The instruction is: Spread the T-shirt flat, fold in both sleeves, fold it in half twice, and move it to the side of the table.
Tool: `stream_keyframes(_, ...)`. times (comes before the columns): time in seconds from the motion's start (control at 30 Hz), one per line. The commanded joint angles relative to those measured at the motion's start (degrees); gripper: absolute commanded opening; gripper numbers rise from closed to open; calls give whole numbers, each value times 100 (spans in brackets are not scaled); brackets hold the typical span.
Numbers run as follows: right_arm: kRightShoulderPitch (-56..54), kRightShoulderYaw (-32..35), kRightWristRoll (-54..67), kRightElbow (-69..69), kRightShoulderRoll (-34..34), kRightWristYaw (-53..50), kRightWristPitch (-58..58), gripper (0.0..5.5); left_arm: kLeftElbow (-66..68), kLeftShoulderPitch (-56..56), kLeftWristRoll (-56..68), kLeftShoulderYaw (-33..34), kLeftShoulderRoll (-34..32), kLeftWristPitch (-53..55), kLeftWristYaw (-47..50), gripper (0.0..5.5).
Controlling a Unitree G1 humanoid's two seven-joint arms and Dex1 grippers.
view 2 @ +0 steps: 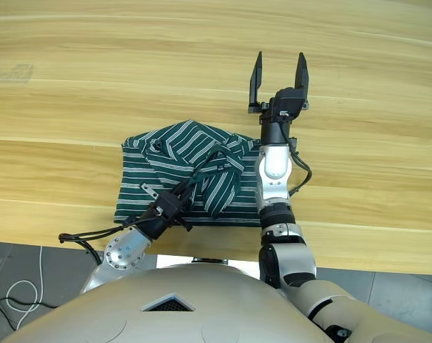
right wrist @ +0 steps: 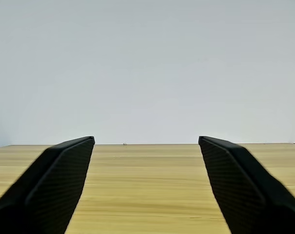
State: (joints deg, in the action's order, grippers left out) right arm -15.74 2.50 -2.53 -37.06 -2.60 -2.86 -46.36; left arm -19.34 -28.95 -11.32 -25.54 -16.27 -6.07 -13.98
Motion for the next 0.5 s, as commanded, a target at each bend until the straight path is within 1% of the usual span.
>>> stream_keyframes(0.03,-2,32,117,45,64,84,13,395,-94,370,-129,169,-21,61,-13,3)
stream_keyframes(0.17,99,16,532,347,127,508,107,395,-256,906,-70,394,-118,179,-211,3)
stream_keyframes(0.37,419,-125,1169,1345,318,1279,533,395,-462,1480,-26,875,-446,347,-513,3)
stream_keyframes(0.47,798,-329,1606,1919,458,1888,967,395,-534,1689,-3,1111,-587,401,-625,3)
stream_keyframes(0.5,1027,-479,1882,2228,571,2269,1171,395,-571,1789,2,1246,-678,422,-675,3)
